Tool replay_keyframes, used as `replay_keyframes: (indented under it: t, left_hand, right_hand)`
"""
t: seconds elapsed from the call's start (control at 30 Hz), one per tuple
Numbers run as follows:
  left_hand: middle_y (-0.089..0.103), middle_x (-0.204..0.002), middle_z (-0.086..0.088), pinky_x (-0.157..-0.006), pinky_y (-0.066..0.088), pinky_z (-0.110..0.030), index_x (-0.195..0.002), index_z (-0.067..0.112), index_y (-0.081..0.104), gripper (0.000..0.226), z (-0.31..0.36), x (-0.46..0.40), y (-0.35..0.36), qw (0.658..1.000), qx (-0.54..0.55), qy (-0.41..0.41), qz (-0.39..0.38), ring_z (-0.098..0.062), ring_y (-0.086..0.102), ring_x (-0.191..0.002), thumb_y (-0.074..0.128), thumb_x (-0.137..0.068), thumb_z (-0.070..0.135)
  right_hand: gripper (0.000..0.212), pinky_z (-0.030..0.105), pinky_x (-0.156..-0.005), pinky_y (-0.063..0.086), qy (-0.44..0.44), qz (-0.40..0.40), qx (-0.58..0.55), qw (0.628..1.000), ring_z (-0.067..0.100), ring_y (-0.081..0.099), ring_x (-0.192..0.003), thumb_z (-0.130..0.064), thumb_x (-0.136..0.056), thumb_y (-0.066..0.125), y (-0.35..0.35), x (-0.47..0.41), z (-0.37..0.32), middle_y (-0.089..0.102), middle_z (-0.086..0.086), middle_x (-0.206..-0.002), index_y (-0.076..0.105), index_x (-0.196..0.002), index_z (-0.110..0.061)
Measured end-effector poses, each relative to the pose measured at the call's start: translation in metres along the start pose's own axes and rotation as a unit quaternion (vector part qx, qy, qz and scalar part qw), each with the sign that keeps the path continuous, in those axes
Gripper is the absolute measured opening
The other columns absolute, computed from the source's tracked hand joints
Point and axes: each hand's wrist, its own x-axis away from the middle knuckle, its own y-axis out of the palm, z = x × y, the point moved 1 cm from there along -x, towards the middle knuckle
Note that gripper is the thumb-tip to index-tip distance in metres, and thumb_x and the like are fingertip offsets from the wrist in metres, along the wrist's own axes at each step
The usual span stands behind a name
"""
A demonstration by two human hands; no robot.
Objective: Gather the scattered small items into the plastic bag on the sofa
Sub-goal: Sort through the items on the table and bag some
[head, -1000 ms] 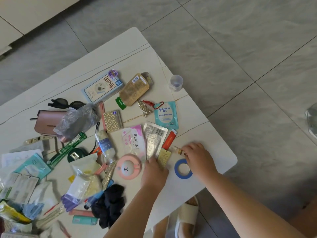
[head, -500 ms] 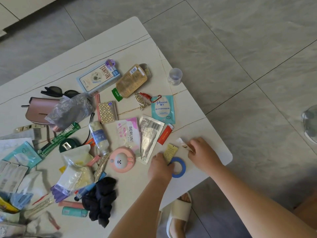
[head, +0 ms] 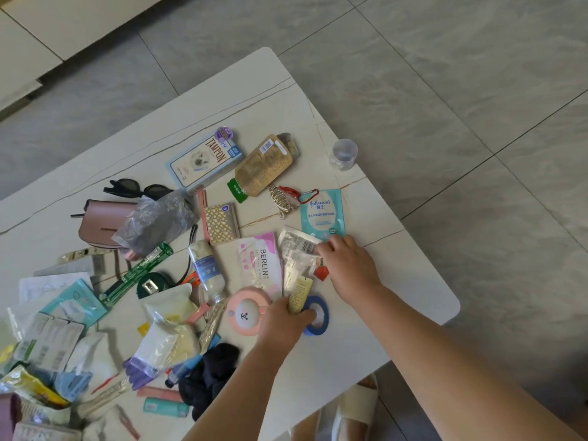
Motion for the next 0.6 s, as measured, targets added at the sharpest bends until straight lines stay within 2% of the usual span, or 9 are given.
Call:
replay_keyframes:
  t: [0.13,0.2,0.23,0.27,0.33,0.37,0.4,0.5,0.6]
  left_hand:
    - [0.056,-0.073,-0.001,-0.07,0.048,-0.033,-0.088,0.017,0.061,0.01,0.001,-0.002,-0.012,0.997,0.068,-0.015,-0.019,-0.018,0.052,-0.069,0.068,-0.081,0.016]
    - [0.059,-0.08,-0.005,-0.075,0.054,-0.036,-0.096,0.013,0.06,0.014,0.007,0.001,-0.014,0.994,0.098,-0.025,-0.029,-0.02,0.056,-0.075,0.066,-0.083,0.012]
    - [0.06,-0.086,-0.007,-0.077,0.055,-0.036,-0.101,0.011,0.059,0.018,0.011,0.004,-0.014,0.993,0.111,-0.03,-0.032,-0.021,0.058,-0.08,0.065,-0.084,0.01]
    - [0.061,-0.092,-0.008,-0.077,0.056,-0.036,-0.105,0.01,0.058,0.021,0.015,0.006,-0.015,0.992,0.12,-0.033,-0.035,-0.022,0.059,-0.085,0.065,-0.084,0.009]
    - [0.062,-0.098,-0.011,-0.075,0.057,-0.033,-0.105,0.011,0.057,0.022,0.026,0.014,-0.017,0.99,0.132,-0.033,-0.041,-0.024,0.06,-0.091,0.065,-0.085,0.007]
    - [0.062,-0.1,-0.013,-0.073,0.057,-0.032,-0.103,0.011,0.057,0.02,0.033,0.019,-0.018,0.989,0.137,-0.032,-0.042,-0.025,0.061,-0.093,0.065,-0.084,0.006]
    - [0.063,-0.102,-0.015,-0.072,0.057,-0.031,-0.101,0.011,0.058,0.019,0.039,0.024,-0.019,0.989,0.139,-0.031,-0.043,-0.027,0.061,-0.094,0.064,-0.084,0.006]
    - [0.064,-0.101,-0.018,-0.065,0.057,-0.028,-0.099,0.009,0.058,0.017,0.063,0.047,-0.019,0.989,0.136,-0.031,-0.047,-0.026,0.063,-0.089,0.064,-0.083,0.006]
    - [0.062,-0.085,-0.012,-0.065,0.058,-0.029,-0.093,0.009,0.058,0.013,0.095,0.076,-0.013,0.988,0.137,-0.031,-0.063,-0.021,0.06,-0.075,0.064,-0.082,0.005]
  right_hand:
    - [0.034,0.028,-0.077,0.046,0.087,-0.017,-0.015,0.996,0.02,0.05,-0.107,-0.033,-0.091,0.055,0.007,0.009,0.007,0.054,0.006,-0.118,0.049,-0.117,-0.013]
    - [0.034,0.026,-0.069,0.043,0.118,-0.043,-0.087,0.988,0.019,0.053,-0.097,-0.036,-0.089,0.054,0.005,0.017,0.013,0.057,0.006,-0.108,0.05,-0.113,-0.012]
    - [0.032,0.025,-0.065,0.044,0.145,-0.061,-0.162,0.974,0.019,0.057,-0.09,-0.034,-0.089,0.054,0.001,0.021,0.016,0.058,0.006,-0.103,0.049,-0.111,-0.011]
    - [0.029,0.026,-0.063,0.048,0.184,-0.085,-0.264,0.943,0.02,0.061,-0.084,-0.03,-0.09,0.054,-0.004,0.026,0.018,0.059,0.007,-0.098,0.048,-0.11,-0.011]
    - [0.025,0.027,-0.065,0.056,0.267,-0.127,-0.472,0.83,0.019,0.069,-0.077,-0.02,-0.091,0.057,-0.017,0.039,0.025,0.062,0.007,-0.095,0.045,-0.111,-0.011]
    - [0.027,0.027,-0.064,0.058,0.288,-0.136,-0.546,0.775,0.019,0.071,-0.074,-0.015,-0.089,0.059,-0.024,0.049,0.029,0.064,0.007,-0.094,0.046,-0.112,-0.011]
    - [0.029,0.026,-0.064,0.058,0.293,-0.136,-0.596,0.736,0.019,0.072,-0.074,-0.013,-0.087,0.063,-0.031,0.06,0.033,0.066,0.007,-0.093,0.049,-0.113,-0.01]
    - [0.033,0.032,-0.075,0.059,0.292,-0.096,-0.681,0.664,0.02,0.072,-0.086,-0.016,-0.082,0.071,-0.054,0.1,0.047,0.069,0.009,-0.099,0.059,-0.112,-0.01]
    - [0.024,0.039,-0.083,0.057,0.305,-0.031,-0.73,0.611,0.023,0.07,-0.088,-0.011,-0.082,0.071,-0.082,0.137,0.061,0.069,0.01,-0.094,0.063,-0.104,-0.009]
